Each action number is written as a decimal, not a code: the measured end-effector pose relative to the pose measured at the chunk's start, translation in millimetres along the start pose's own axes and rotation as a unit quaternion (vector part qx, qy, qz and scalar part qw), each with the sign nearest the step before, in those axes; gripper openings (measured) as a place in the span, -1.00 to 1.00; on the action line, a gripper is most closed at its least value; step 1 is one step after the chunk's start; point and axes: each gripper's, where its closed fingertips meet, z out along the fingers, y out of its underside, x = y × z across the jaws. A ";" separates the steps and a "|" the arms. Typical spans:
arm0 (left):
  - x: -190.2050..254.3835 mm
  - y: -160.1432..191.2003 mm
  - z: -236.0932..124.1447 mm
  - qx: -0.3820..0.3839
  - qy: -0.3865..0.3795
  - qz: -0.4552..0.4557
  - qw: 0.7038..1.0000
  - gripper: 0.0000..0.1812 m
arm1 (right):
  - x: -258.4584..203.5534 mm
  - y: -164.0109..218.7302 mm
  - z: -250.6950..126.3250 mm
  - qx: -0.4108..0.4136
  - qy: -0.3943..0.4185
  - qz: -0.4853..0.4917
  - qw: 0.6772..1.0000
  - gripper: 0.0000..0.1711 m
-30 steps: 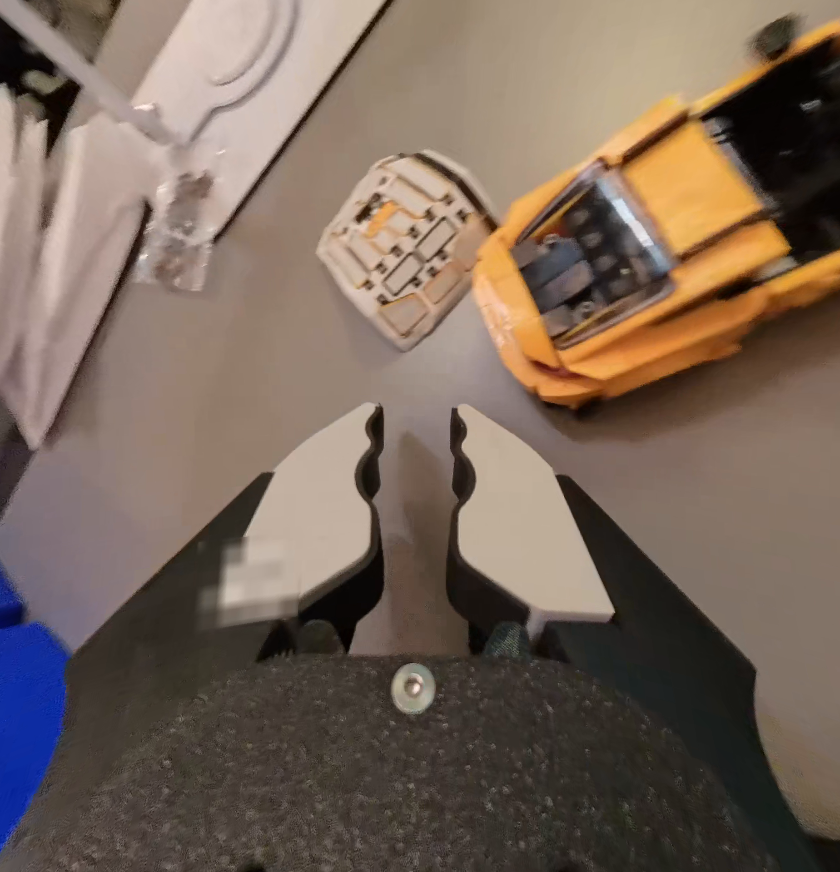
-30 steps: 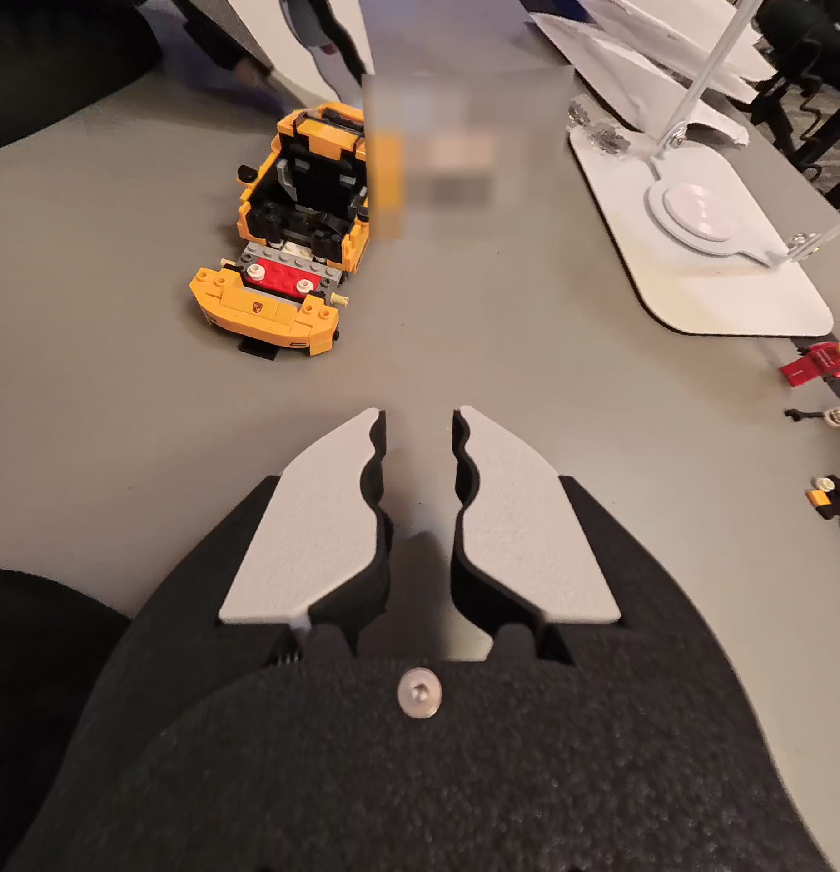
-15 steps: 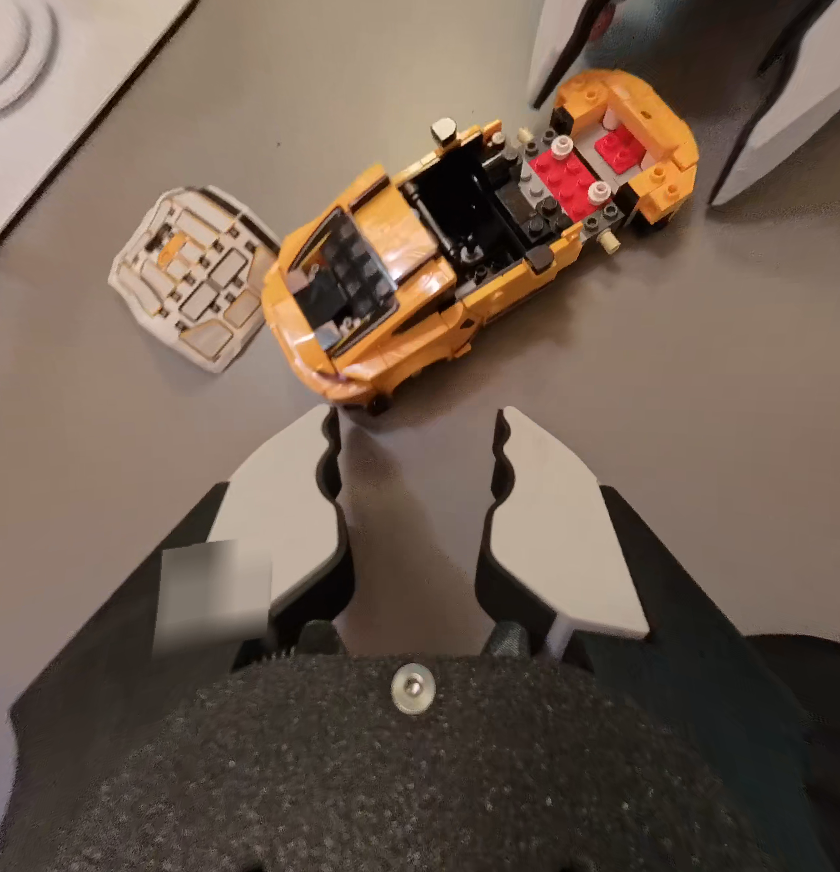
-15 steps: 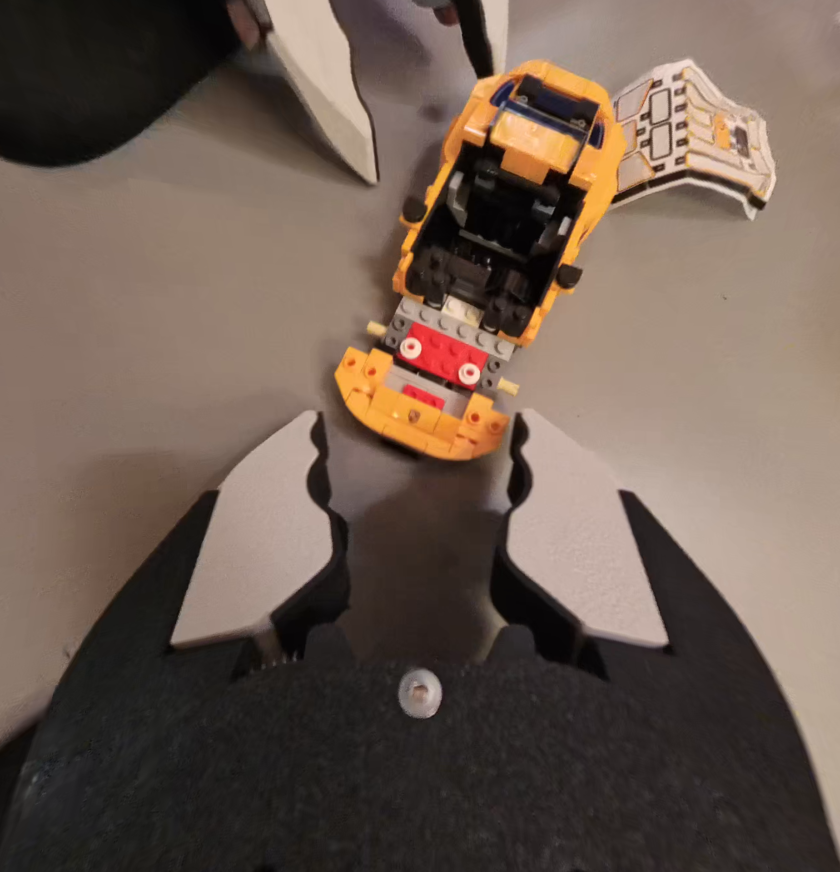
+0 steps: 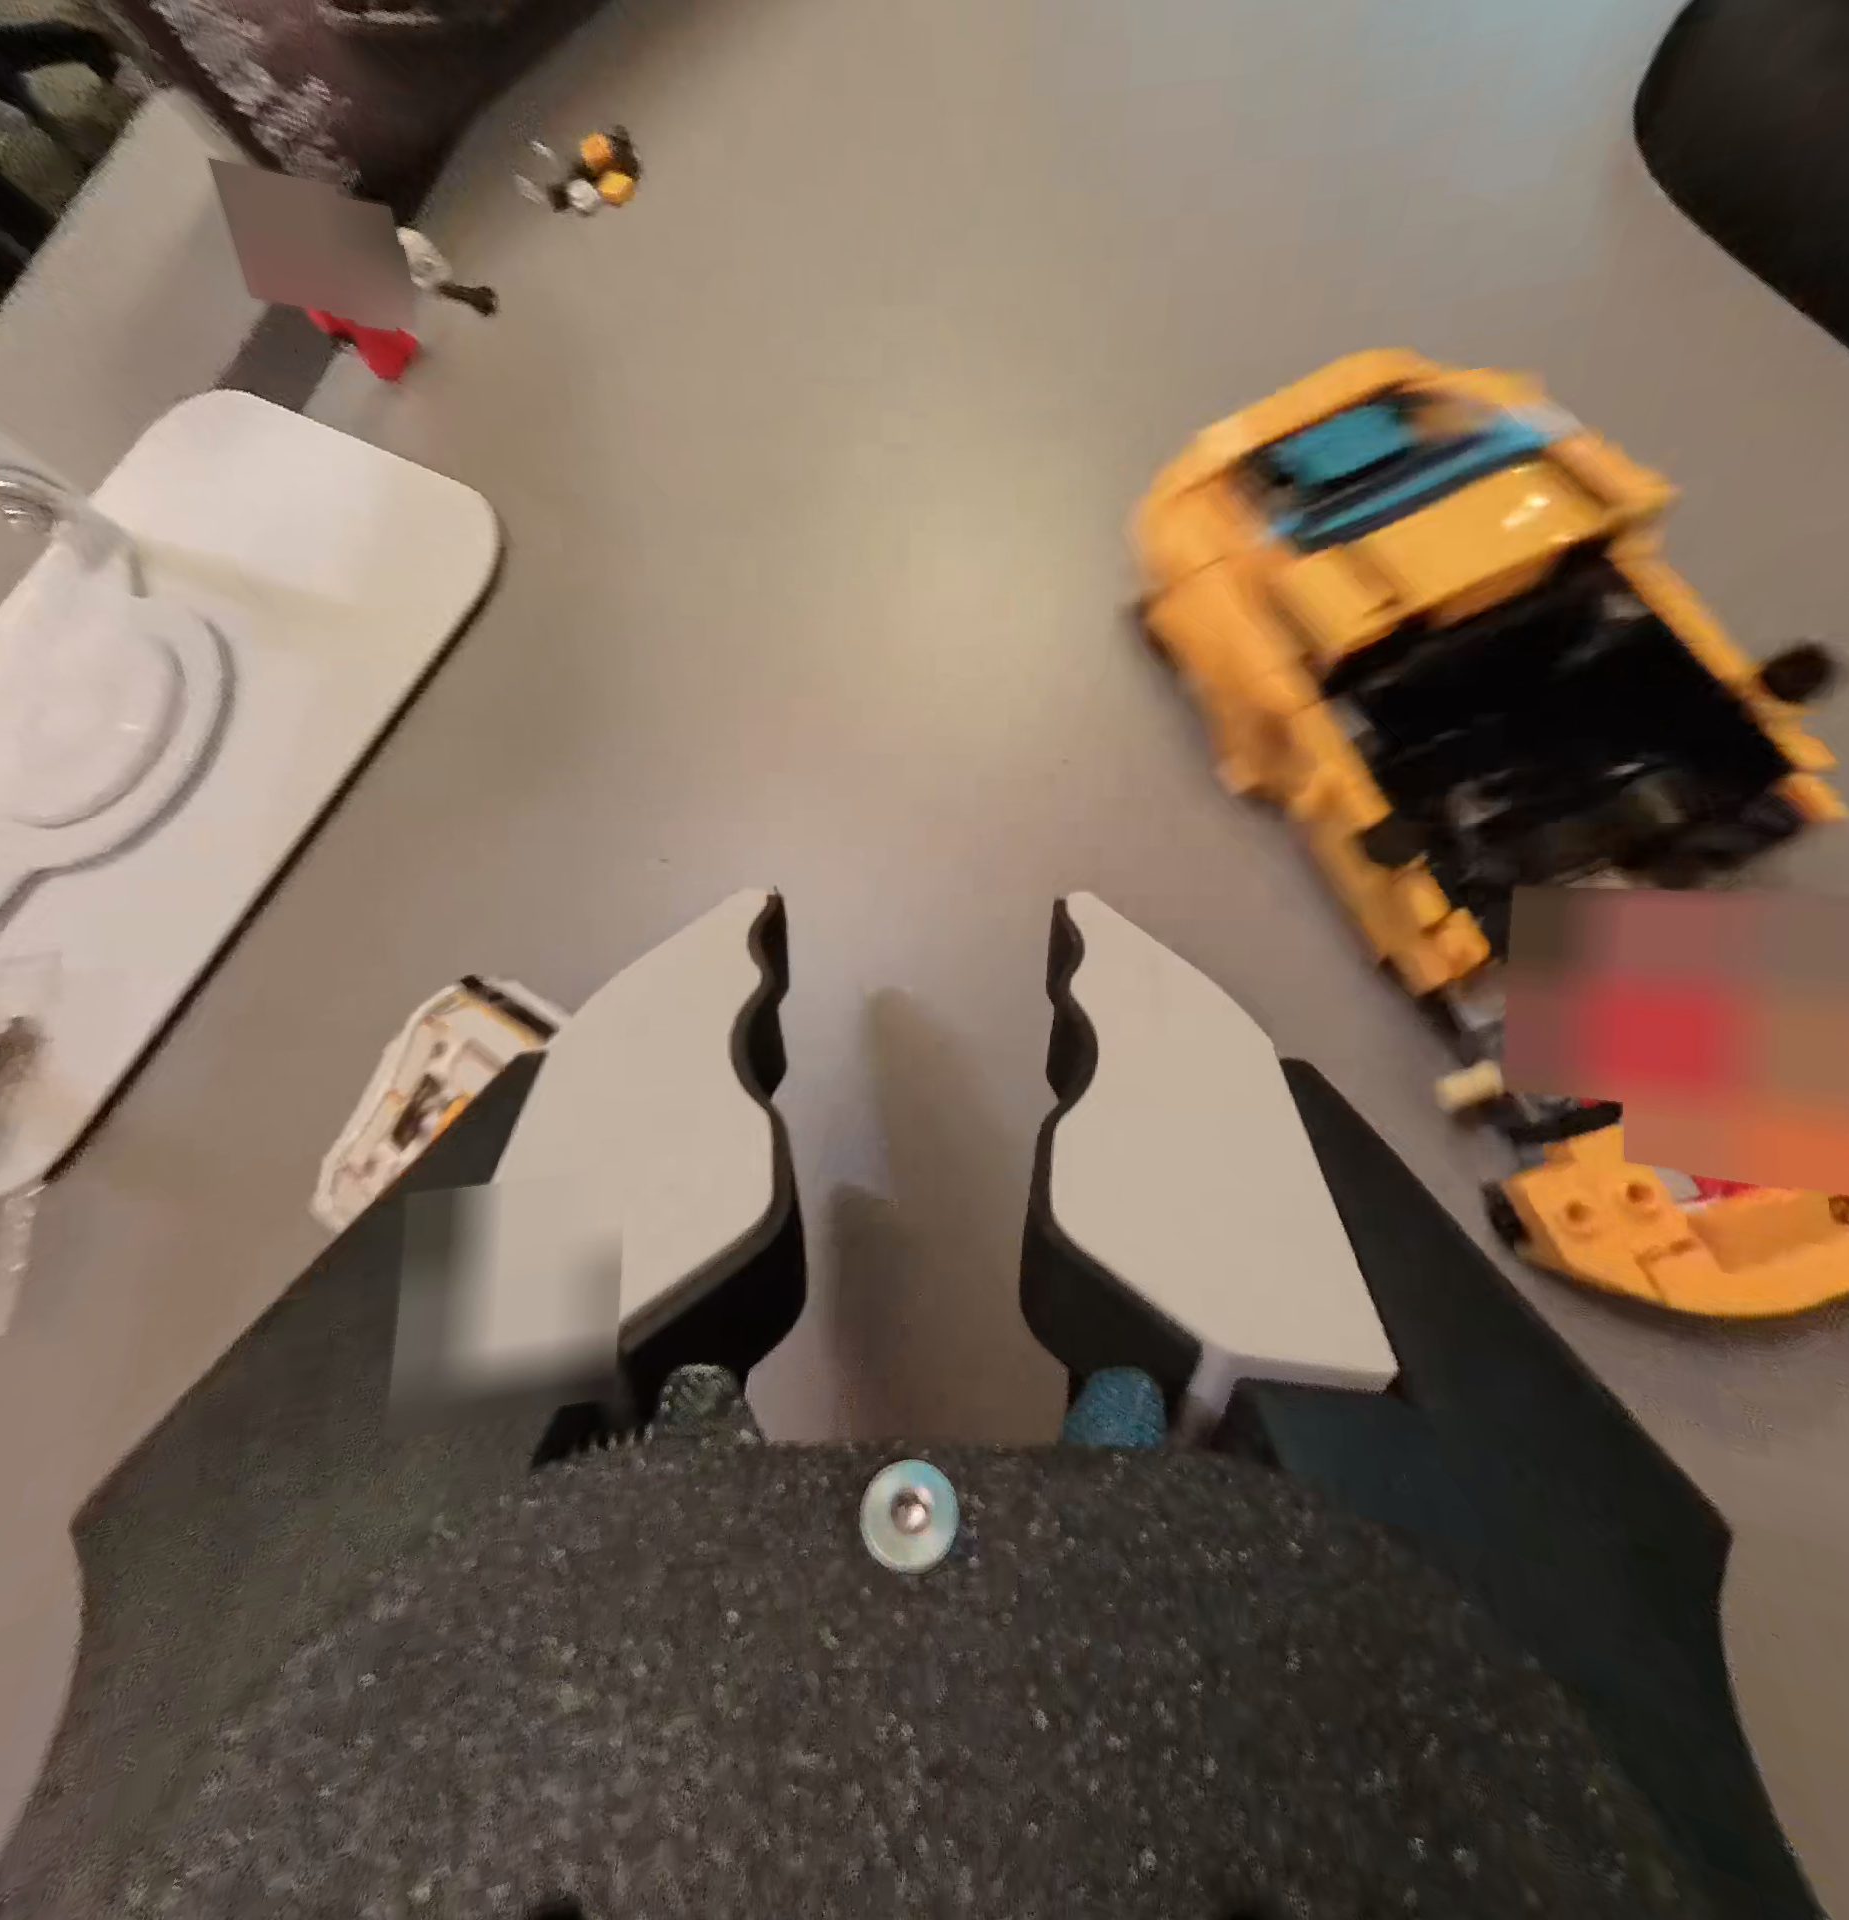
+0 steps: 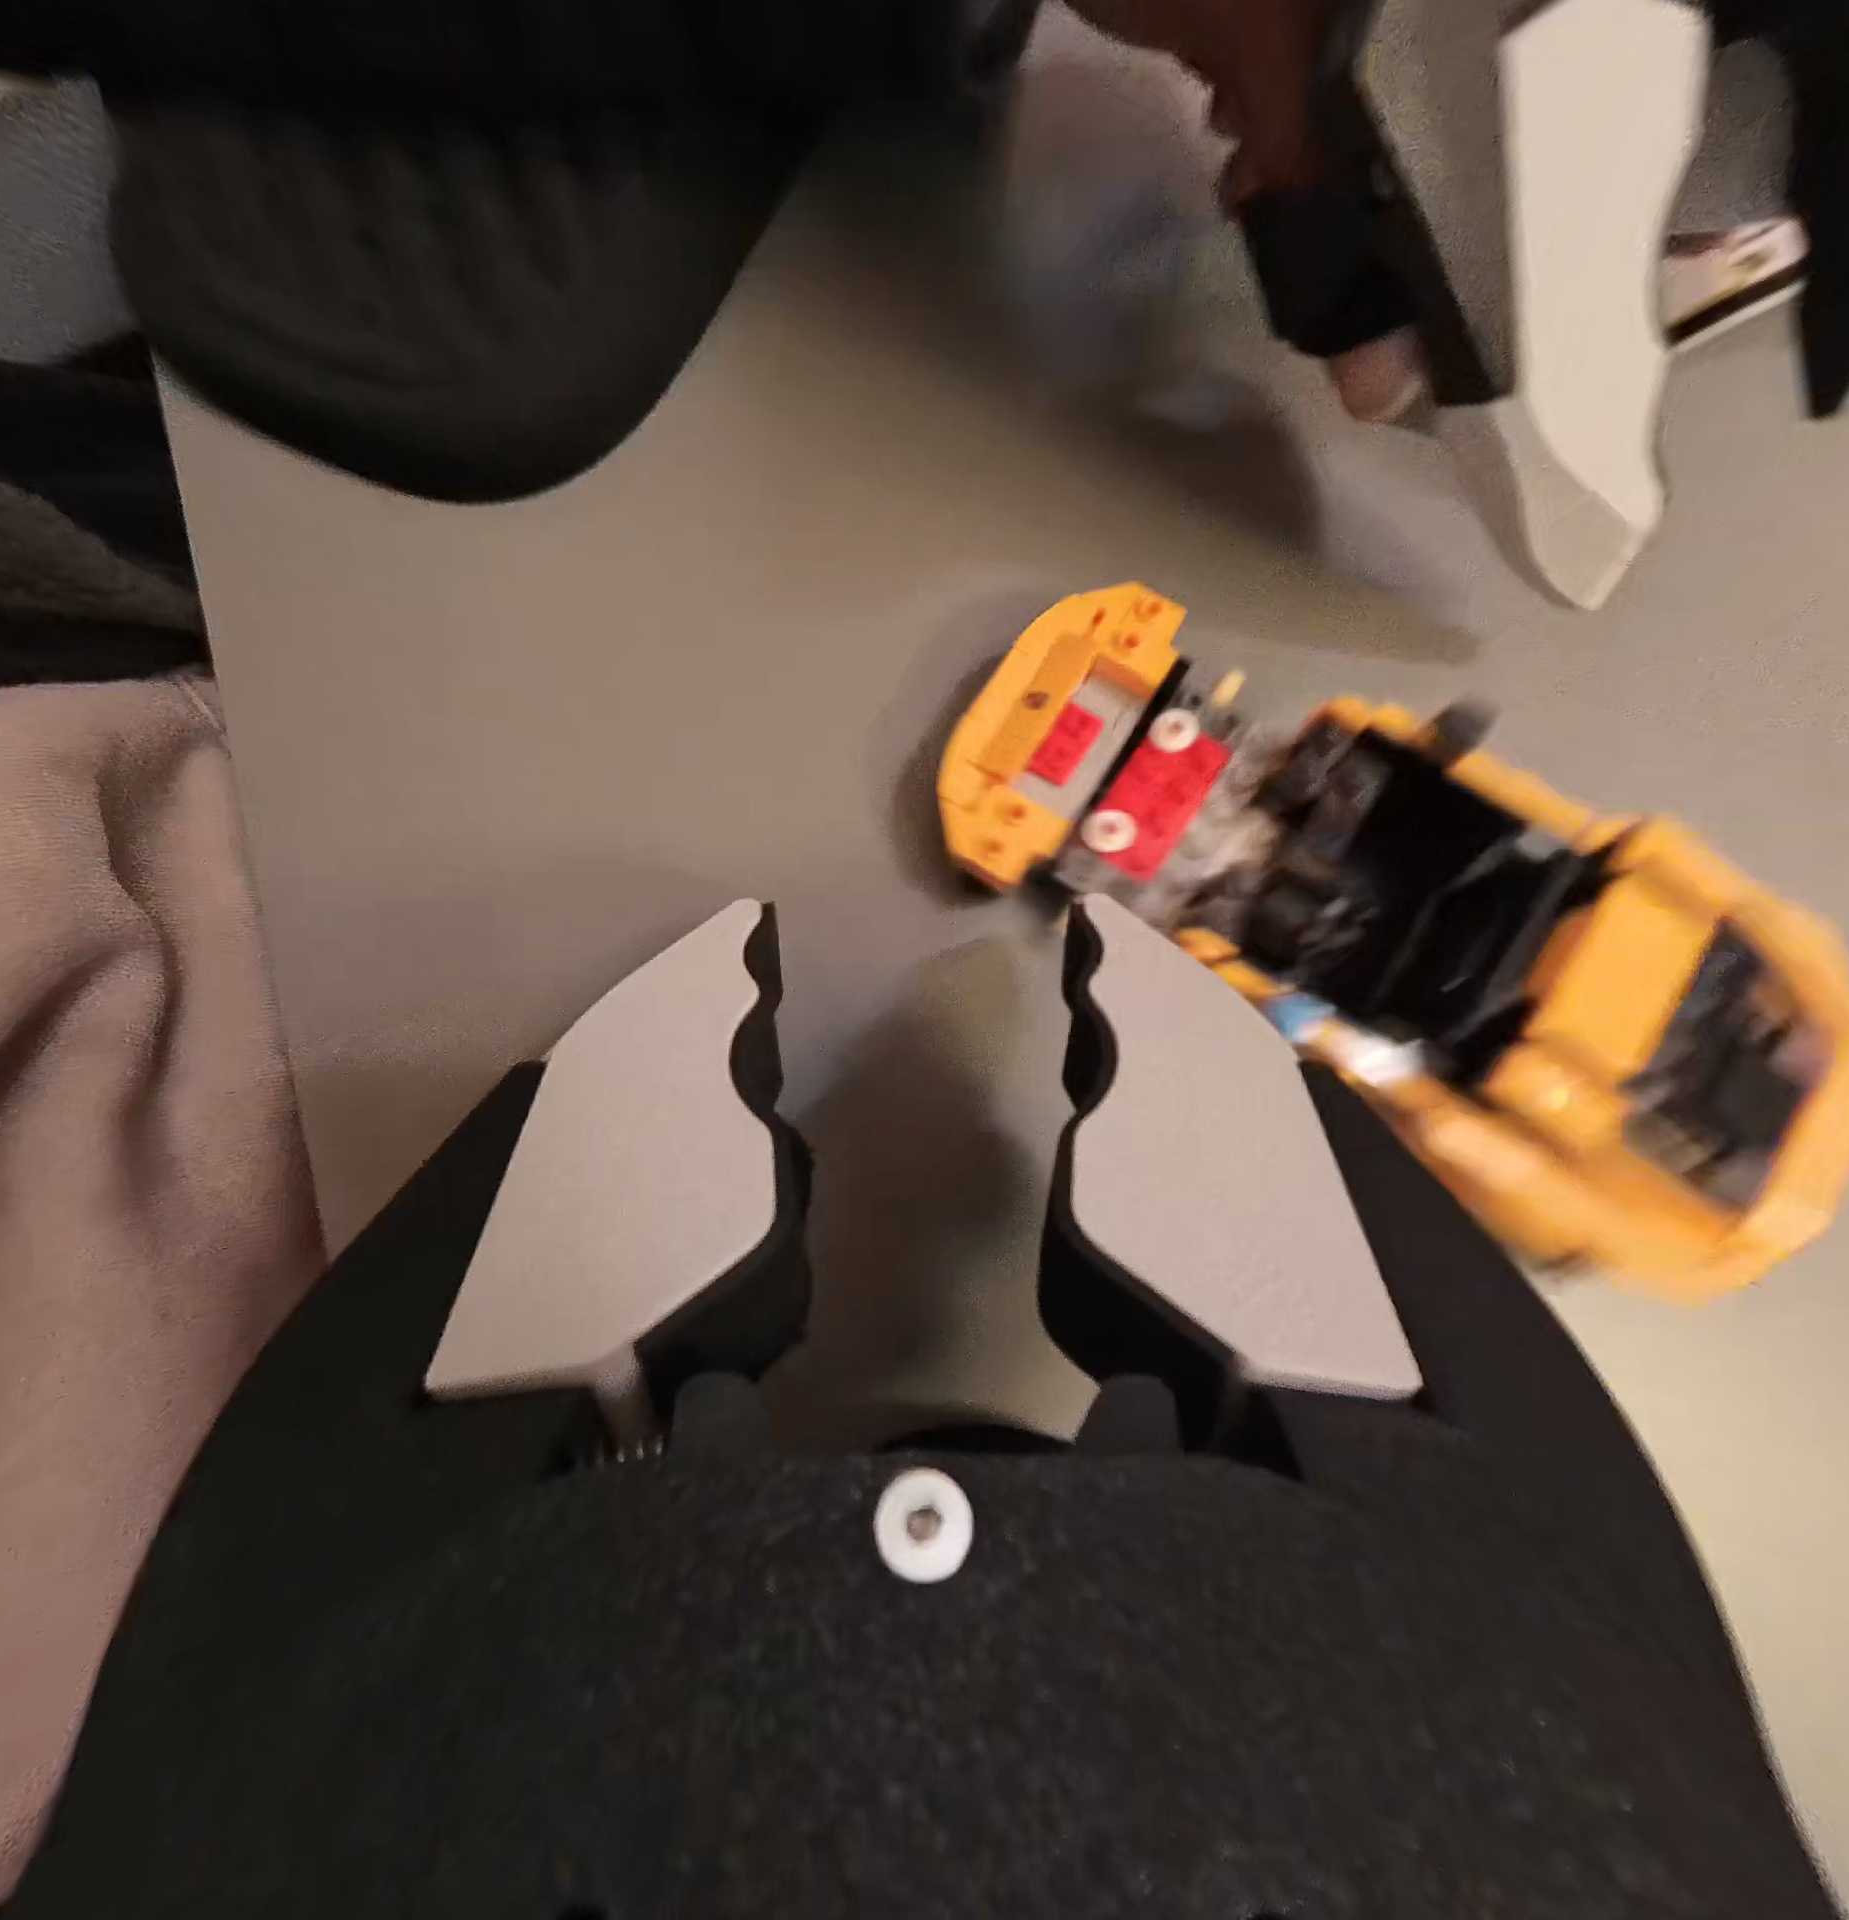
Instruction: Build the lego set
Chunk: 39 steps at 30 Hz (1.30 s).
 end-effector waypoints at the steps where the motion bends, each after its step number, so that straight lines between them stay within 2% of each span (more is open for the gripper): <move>1: -3.1 -0.5 -8.0 0.009 -0.010 -0.002 1.000 -0.48 | 6.3 -2.7 -6.3 0.020 0.007 -0.008 1.000 -0.43; 4: 3.5 0.2 -37.4 0.041 0.002 -0.020 0.999 -0.51 | 39.8 -8.0 -37.6 0.078 0.059 -0.054 0.994 -0.55; 6: 22.0 1.7 -52.9 0.059 0.026 -0.018 0.998 -0.51 | 59.5 -2.3 -55.0 0.070 0.084 -0.080 0.991 -0.42; 10: 69.0 17.5 -57.9 0.055 0.066 0.037 0.996 -0.46 | 75.9 20.0 -57.3 -0.032 0.081 -0.129 0.988 -0.09; 13: 87.4 24.8 -52.3 0.035 0.090 0.071 0.993 -0.44 | 79.2 34.7 -41.1 -0.137 0.067 -0.193 0.969 0.04; 15: 91.0 25.4 -49.5 0.032 0.105 0.068 0.992 -0.43 | 86.3 44.5 -27.4 -0.205 0.047 -0.221 0.952 0.07; 18: 85.7 29.4 -49.1 0.029 0.098 0.057 0.993 -0.45 | 87.4 41.5 -15.3 -0.236 -0.015 -0.217 0.947 -0.11; 22: 64.2 26.2 -55.3 0.056 0.050 0.042 0.996 -0.51 | 116.3 33.0 -11.1 -0.240 -0.016 -0.216 0.946 -0.12; 28: 29.8 20.8 -64.5 0.086 -0.015 -0.019 0.996 -0.55 | 158.1 3.4 -16.9 -0.237 -0.018 -0.267 0.934 -0.12; 31: 23.3 19.7 -68.5 0.097 -0.022 -0.038 0.994 -0.56 | 164.3 -5.6 -7.6 -0.229 -0.042 -0.288 0.929 -0.12; 34: 21.8 20.7 -69.0 0.099 -0.022 -0.043 0.994 -0.56 | 173.8 0.8 7.5 -0.235 -0.042 -0.306 0.922 -0.12; 39: 24.3 21.9 -66.8 0.094 -0.017 -0.040 0.995 -0.56 | 179.2 -2.0 13.5 -0.198 -0.016 -0.275 0.941 -0.04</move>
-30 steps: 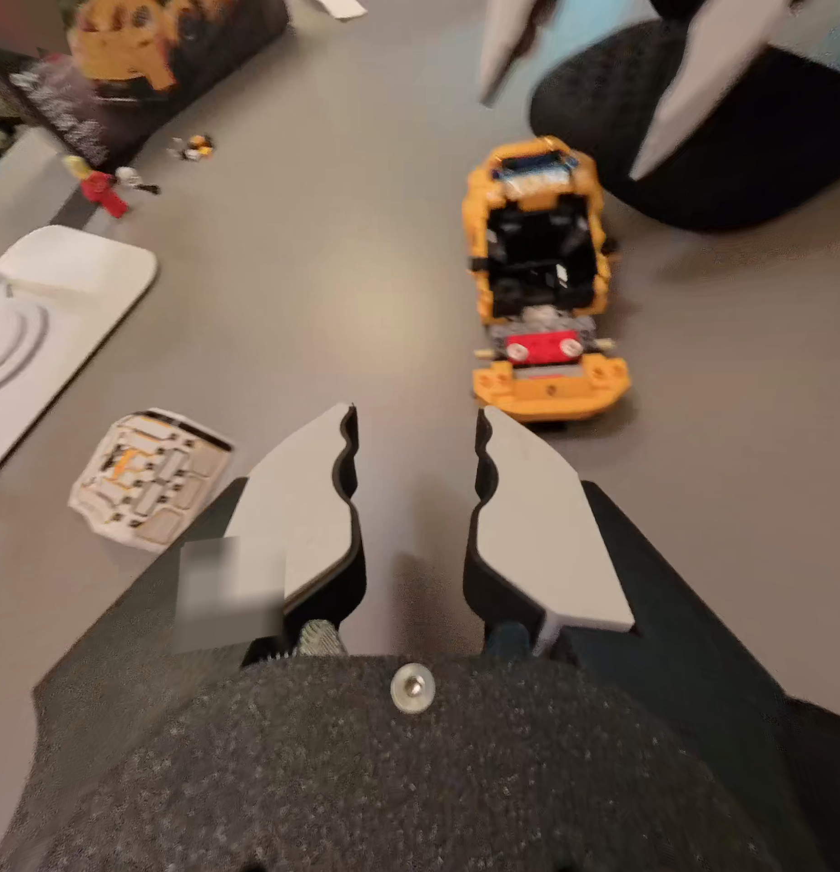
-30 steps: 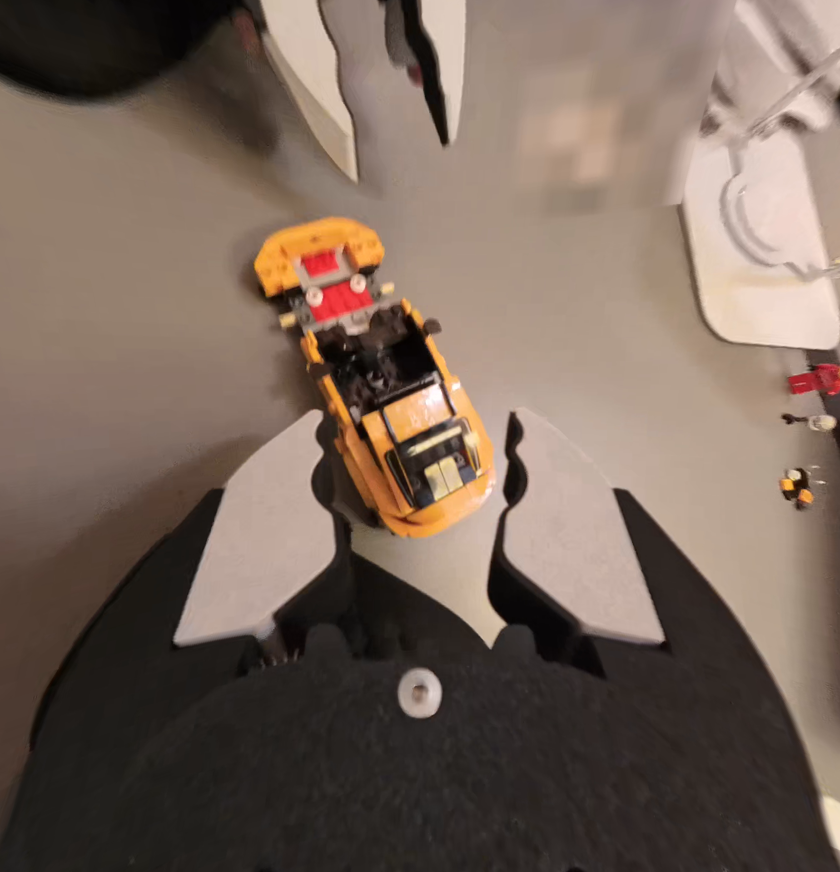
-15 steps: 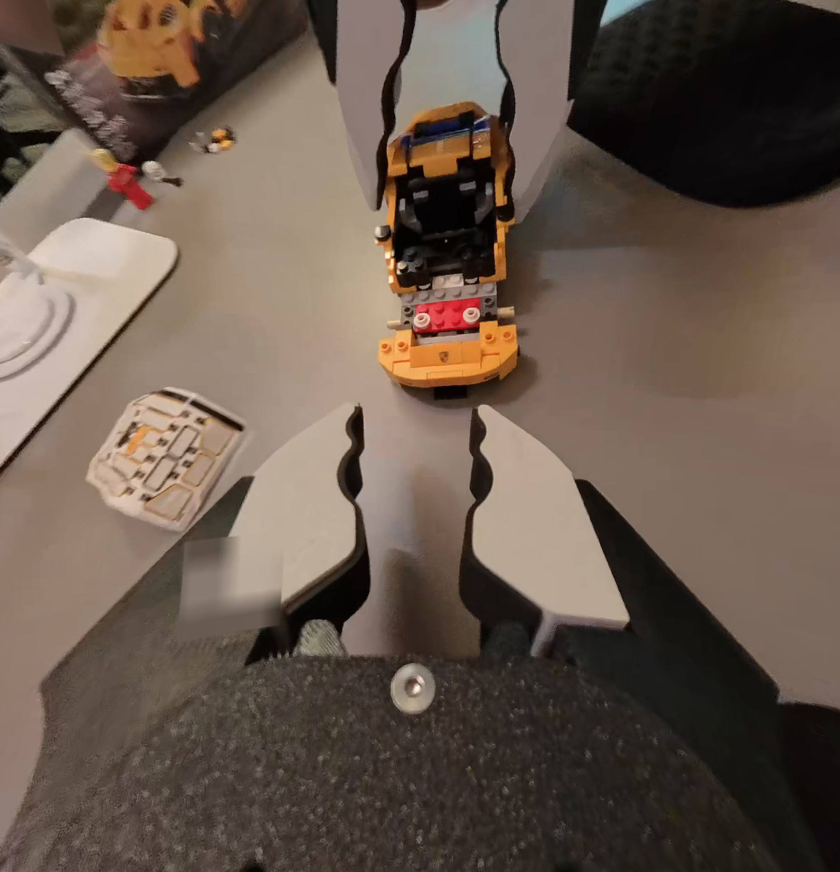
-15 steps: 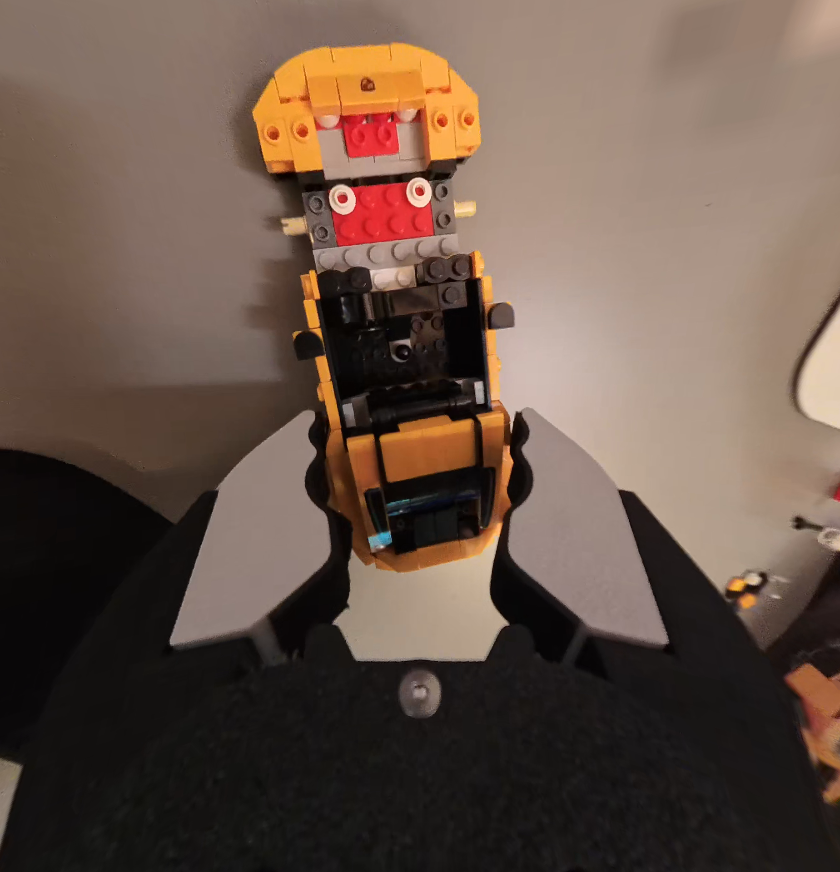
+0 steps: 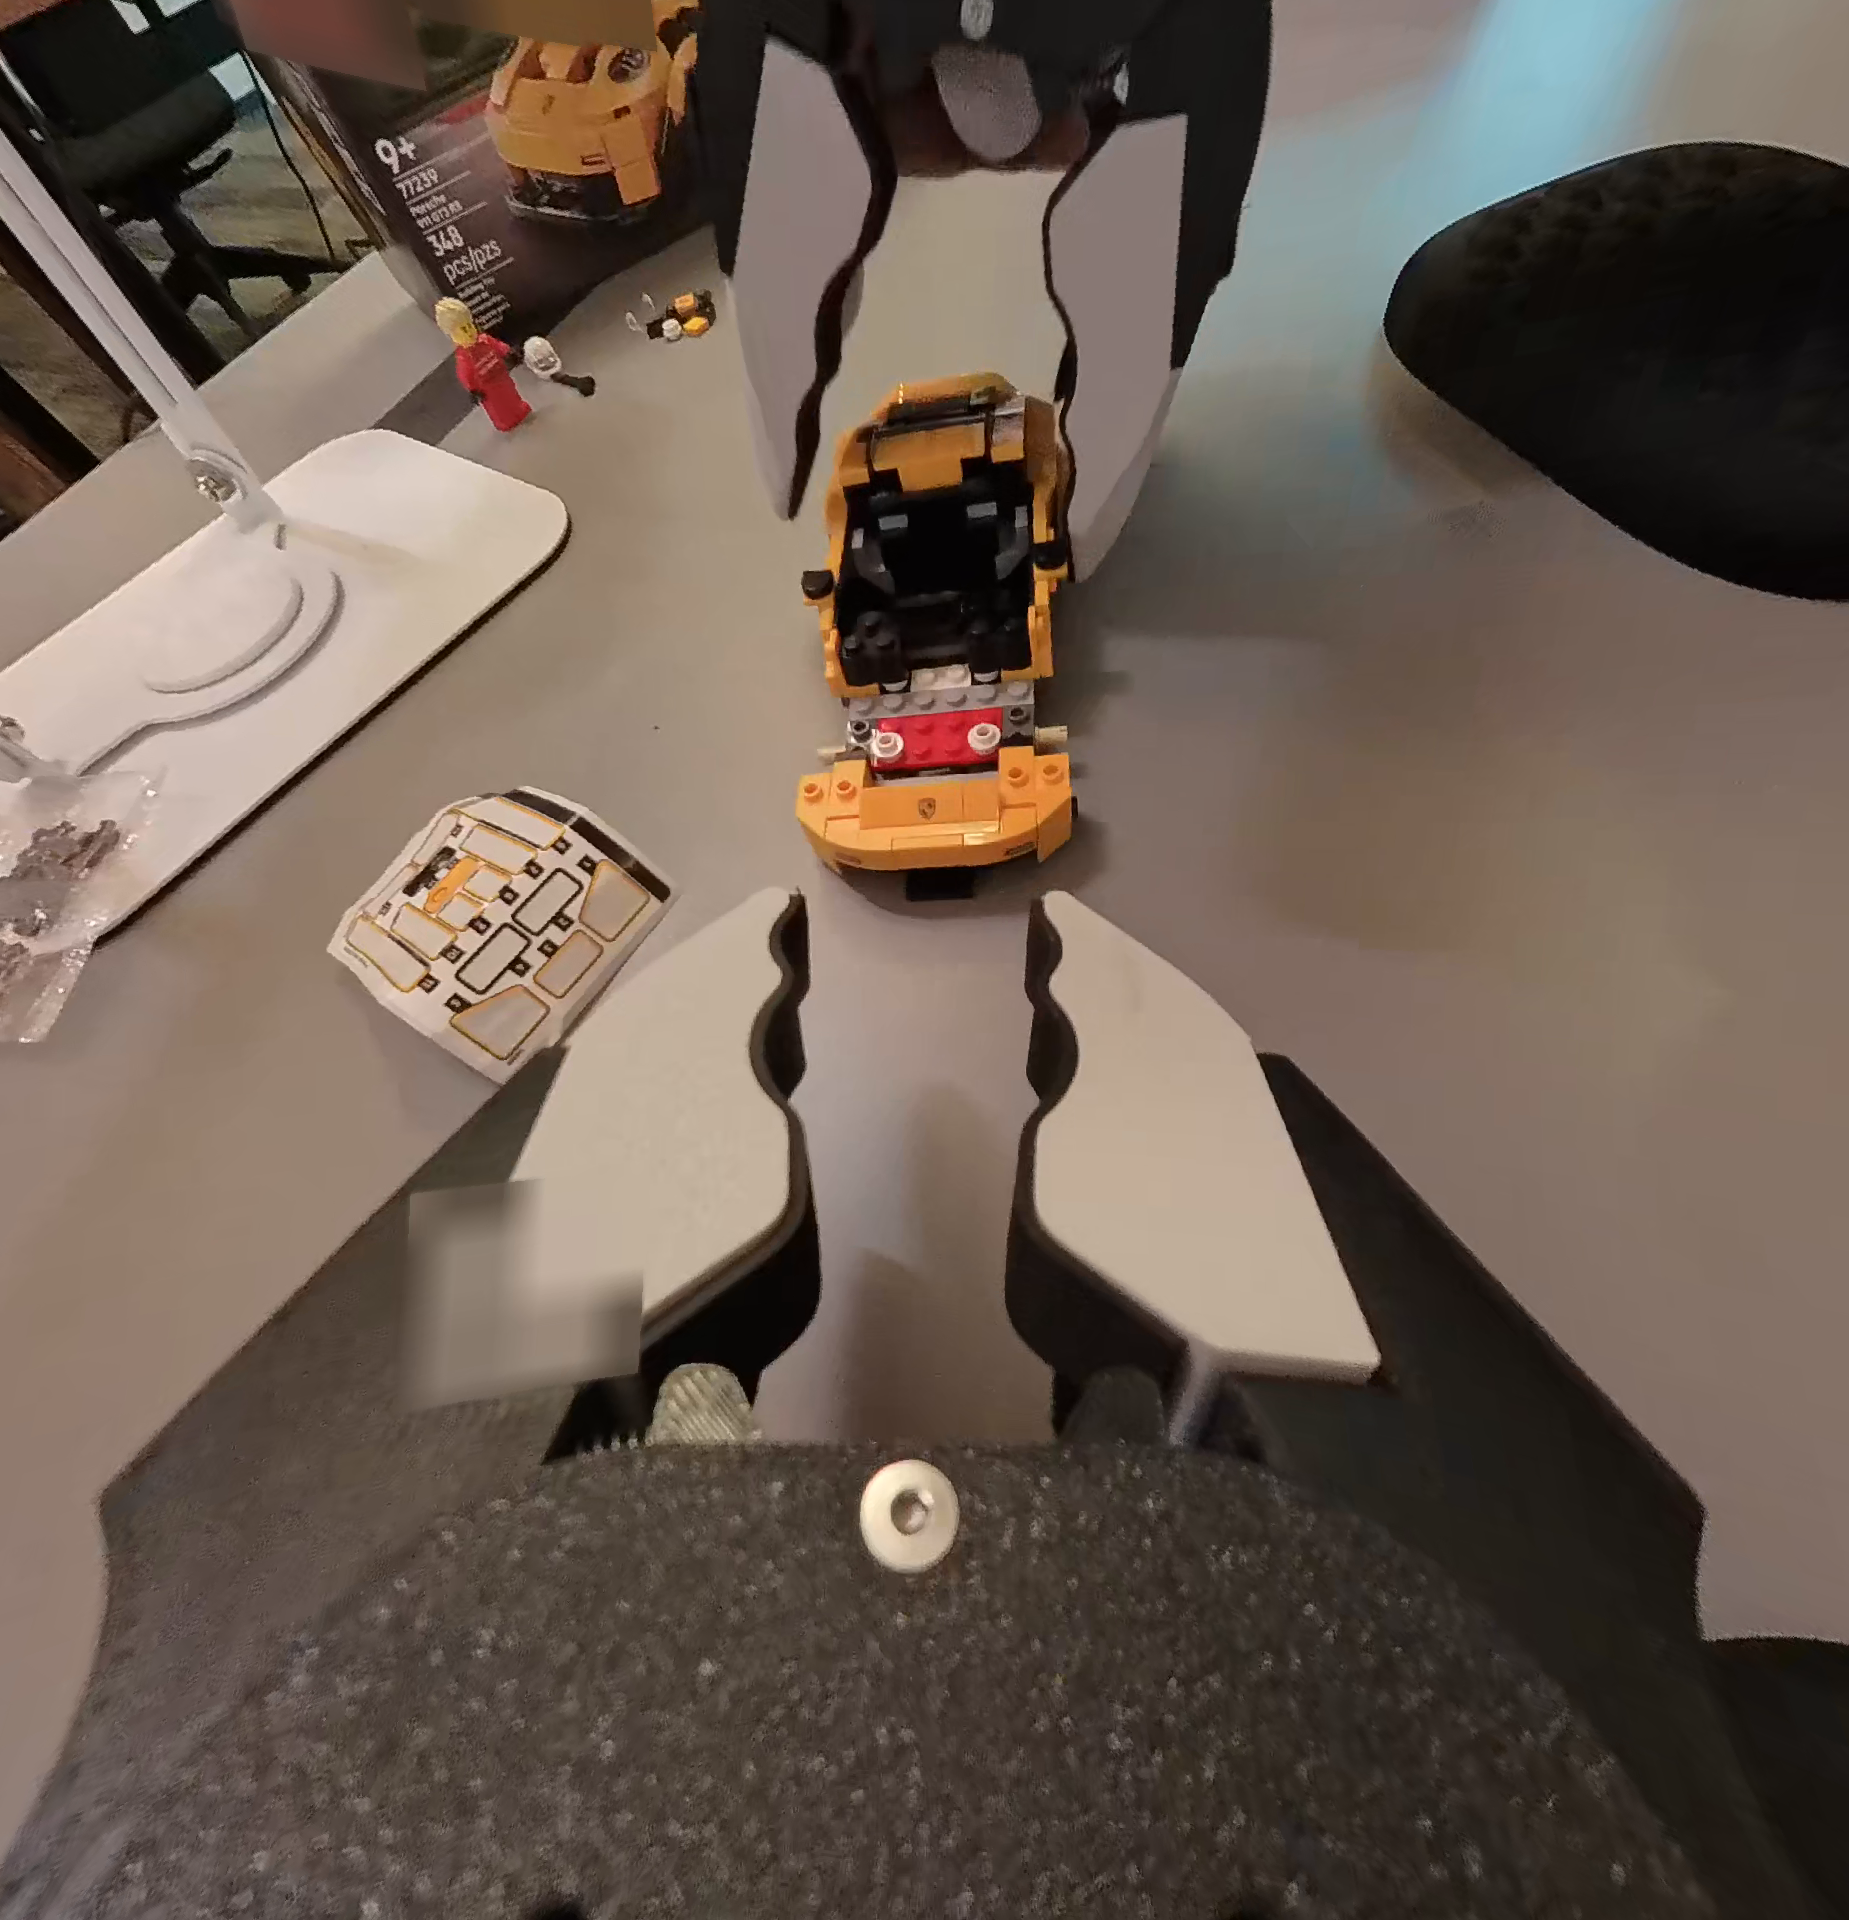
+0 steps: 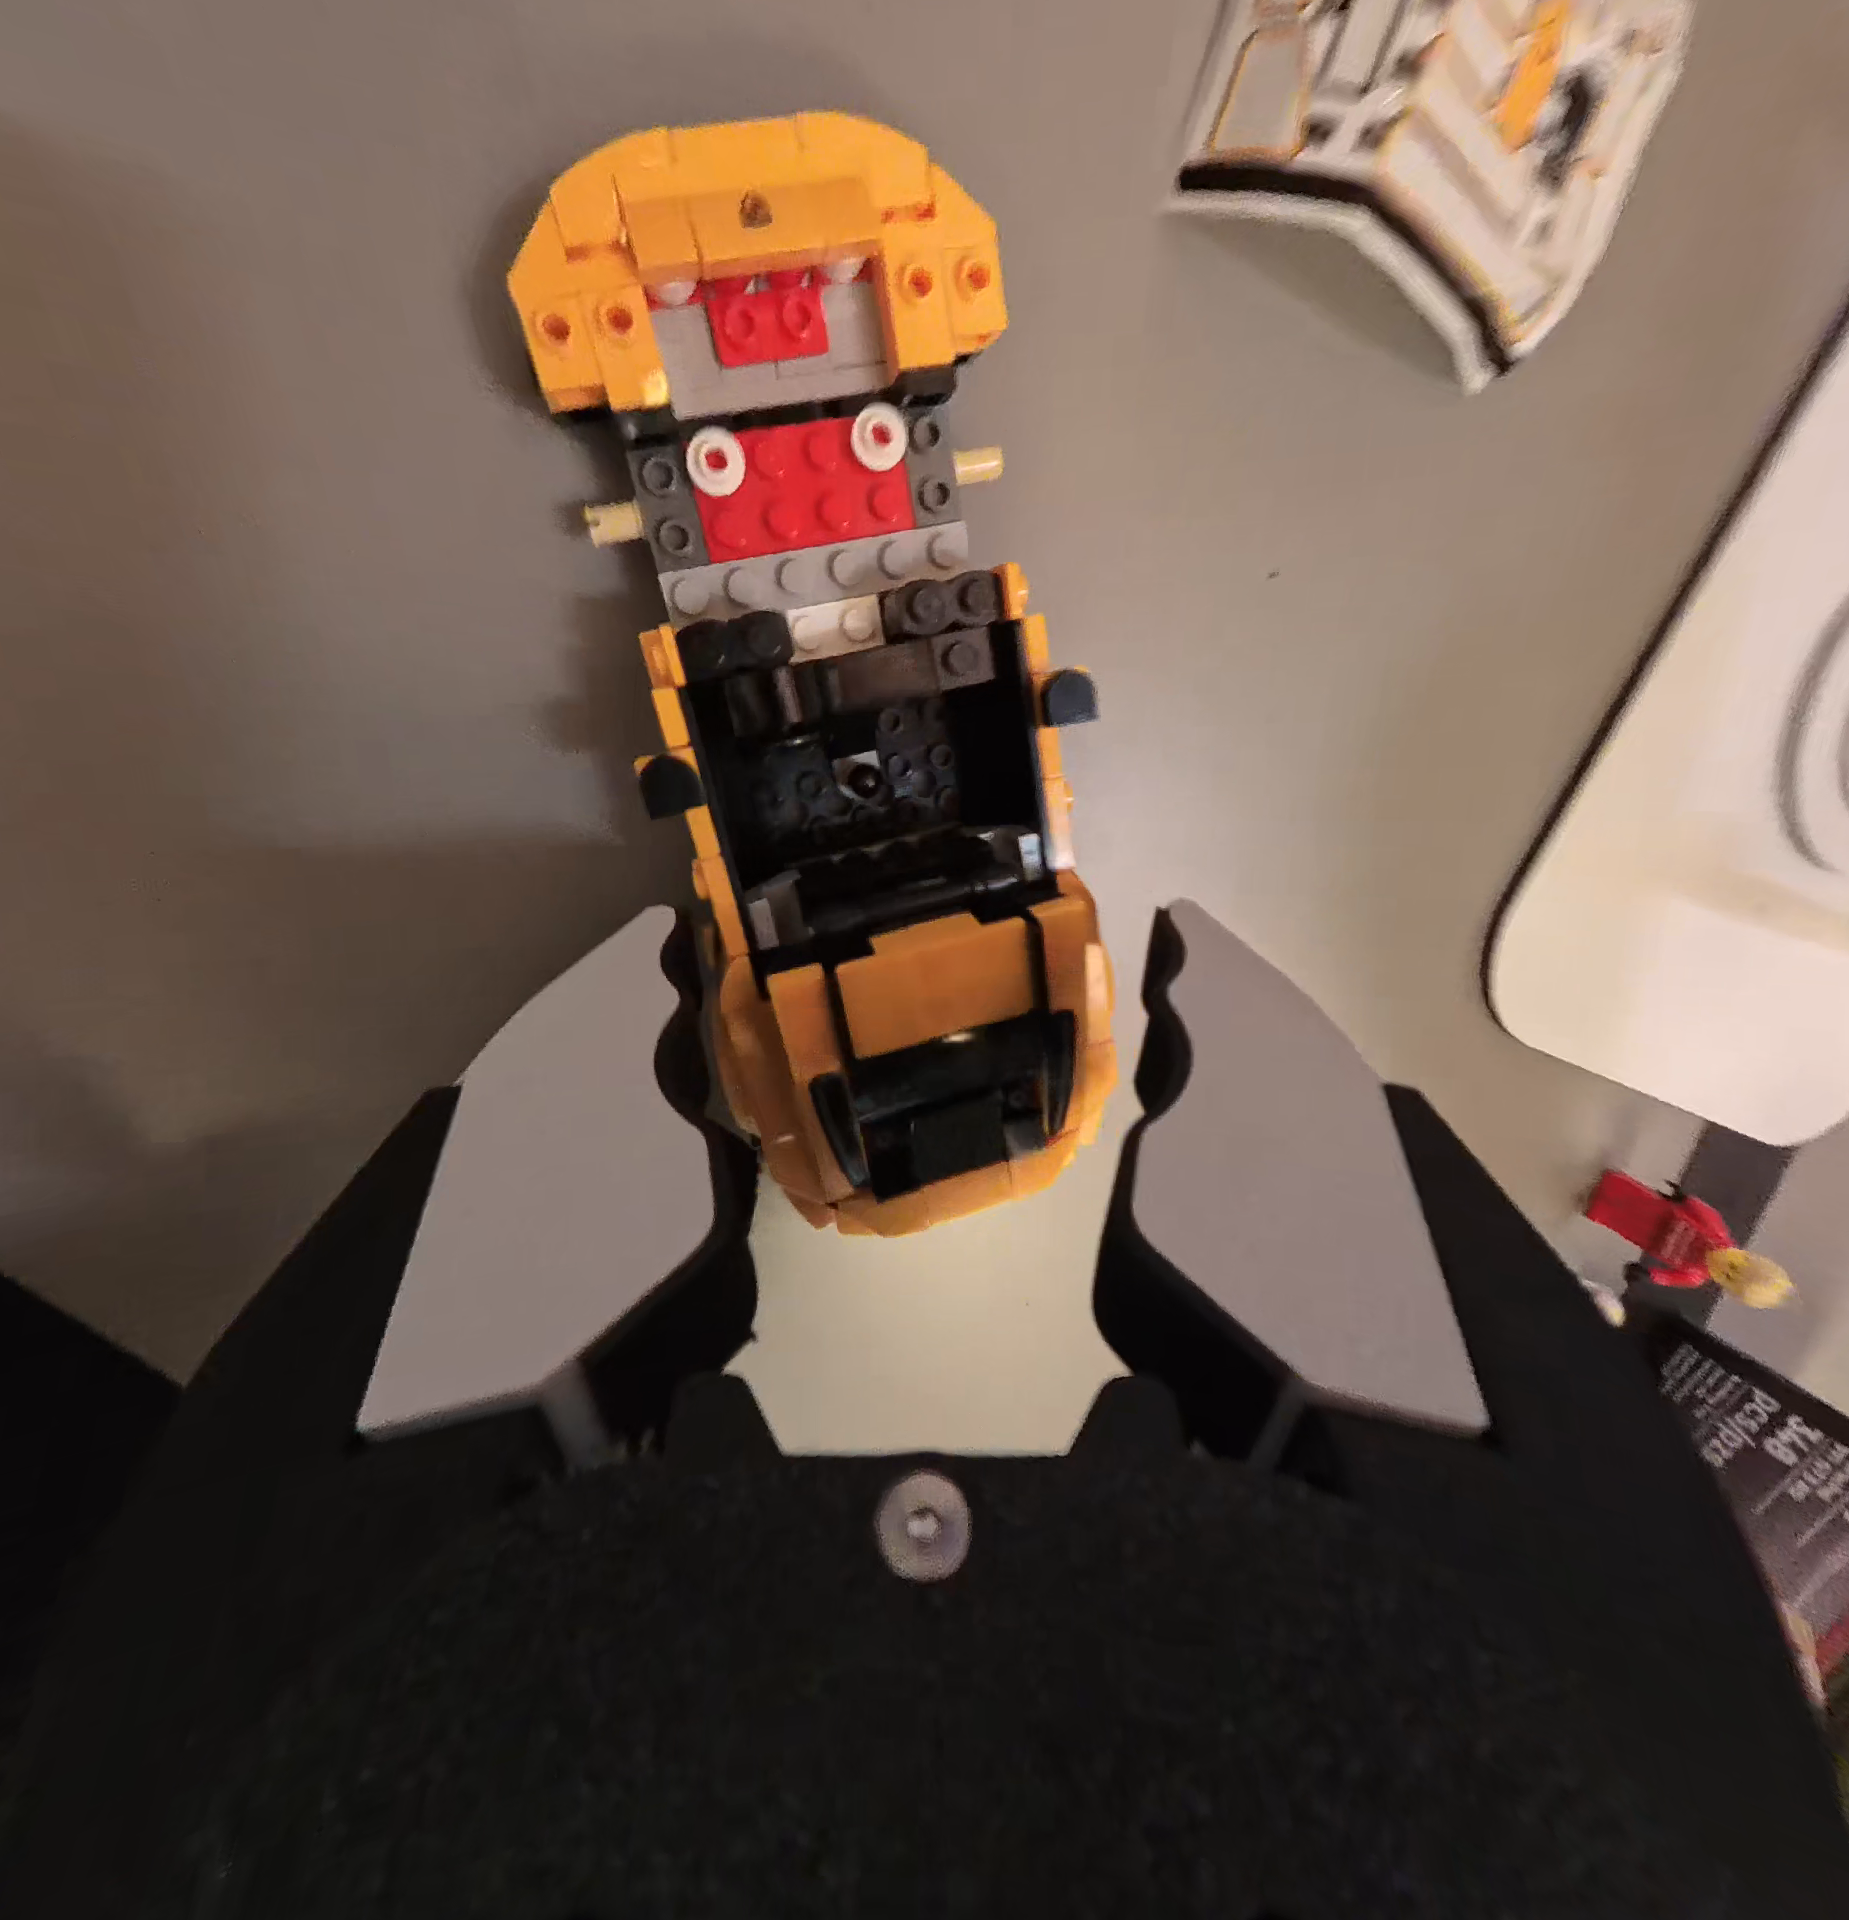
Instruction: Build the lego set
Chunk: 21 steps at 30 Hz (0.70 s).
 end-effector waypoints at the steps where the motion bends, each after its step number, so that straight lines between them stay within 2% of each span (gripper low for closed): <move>1: -0.3 -1.0 -0.6 0.003 -0.001 0.000 1.000 -0.56 | 2.2 -5.6 -7.7 0.028 0.014 0.011 0.999 -0.03; 5: -5.3 -7.3 -4.6 0.023 -0.009 -0.019 1.000 -0.61 | 20.9 -34.5 -52.8 0.187 0.106 0.085 0.973 -0.09; 7: -10.8 -15.2 -10.0 0.048 -0.017 -0.037 0.998 -0.70 | 34.7 -44.0 -78.8 0.269 0.163 0.134 0.940 -0.14; 10: -26.6 -38.5 -26.4 0.125 -0.055 -0.049 0.989 -0.88 | 55.6 -44.2 -108.7 0.356 0.252 0.192 0.879 -0.19; 12: -36.8 -54.2 -37.7 0.168 -0.077 -0.047 0.982 -1.00 | 66.8 -39.0 -119.4 0.396 0.294 0.224 0.840 -0.38; 13: -41.9 -58.9 -40.2 0.175 -0.088 -0.044 0.980 -1.00 | 72.2 -33.9 -124.0 0.414 0.316 0.242 0.819 -0.64; 14: -47.2 -61.8 -40.6 0.176 -0.100 -0.039 0.978 -1.00 | 76.4 -27.3 -127.9 0.429 0.335 0.257 0.798 -1.00; 16: -55.4 -64.2 -34.5 0.168 -0.106 -0.032 0.980 -1.00 | 80.8 -14.4 -130.5 0.442 0.349 0.285 0.776 -1.00; 18: -68.3 -66.7 -24.5 0.163 -0.111 -0.038 0.980 -1.00 | 82.7 -1.7 -132.9 0.442 0.355 0.299 0.768 -1.00; 21: -94.9 -73.2 -13.0 0.178 -0.124 -0.064 0.974 -1.00 | 86.5 18.6 -143.7 0.469 0.376 0.341 0.723 -1.00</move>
